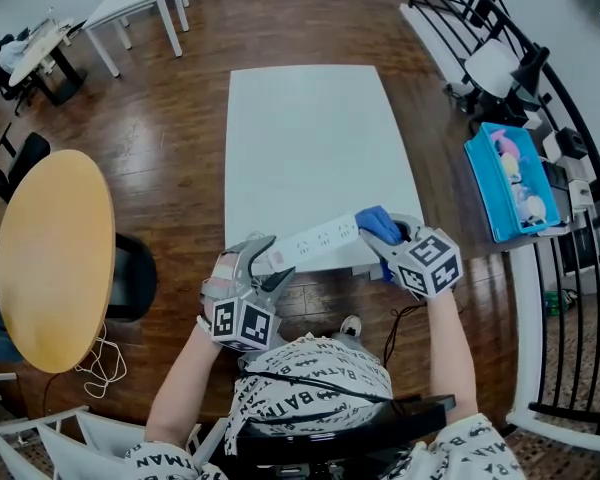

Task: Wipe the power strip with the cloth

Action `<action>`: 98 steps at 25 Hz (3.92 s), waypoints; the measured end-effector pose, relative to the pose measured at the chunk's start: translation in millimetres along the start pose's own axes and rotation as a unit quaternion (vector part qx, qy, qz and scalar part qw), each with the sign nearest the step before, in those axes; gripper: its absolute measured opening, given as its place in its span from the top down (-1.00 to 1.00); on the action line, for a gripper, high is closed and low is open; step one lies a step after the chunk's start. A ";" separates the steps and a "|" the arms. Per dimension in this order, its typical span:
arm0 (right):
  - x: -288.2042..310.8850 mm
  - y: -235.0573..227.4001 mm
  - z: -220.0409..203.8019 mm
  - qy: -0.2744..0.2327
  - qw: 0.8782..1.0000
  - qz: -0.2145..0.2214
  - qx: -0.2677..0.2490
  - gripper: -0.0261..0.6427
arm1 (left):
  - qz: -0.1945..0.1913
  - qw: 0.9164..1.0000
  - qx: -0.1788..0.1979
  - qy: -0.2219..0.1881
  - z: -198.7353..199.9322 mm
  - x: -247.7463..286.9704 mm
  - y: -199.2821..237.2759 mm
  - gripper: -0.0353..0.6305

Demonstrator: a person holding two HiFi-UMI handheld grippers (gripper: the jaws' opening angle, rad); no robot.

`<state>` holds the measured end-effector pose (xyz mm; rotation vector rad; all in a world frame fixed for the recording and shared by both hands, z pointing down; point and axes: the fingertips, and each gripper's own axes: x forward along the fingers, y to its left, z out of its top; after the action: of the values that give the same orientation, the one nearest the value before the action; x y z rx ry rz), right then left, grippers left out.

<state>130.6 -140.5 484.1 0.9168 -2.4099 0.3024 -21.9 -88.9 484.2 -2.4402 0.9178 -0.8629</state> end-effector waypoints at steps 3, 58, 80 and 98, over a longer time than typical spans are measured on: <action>-0.6 3.3 3.0 0.009 0.999 0.027 -0.020 0.53 | -0.012 1.000 0.021 -0.007 0.7 -4.1 -1.1 0.04; 6.9 8.2 -7.8 0.119 0.958 0.136 -0.224 0.52 | -0.074 0.992 0.100 -0.027 -2.1 4.7 -1.9 0.03; 34.7 -36.0 -7.4 0.026 0.995 -0.076 -0.054 0.52 | -0.010 0.997 -0.077 -0.010 -20.7 58.7 35.7 0.03; 116.9 64.7 -12.1 0.030 0.999 0.031 0.021 0.52 | -0.048 0.987 -0.154 -0.007 -64.9 101.1 28.9 0.04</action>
<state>19.3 -151.8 558.2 0.8404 -2.3882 0.3990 -17.9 -188.5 557.3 -2.7696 0.9989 -0.7834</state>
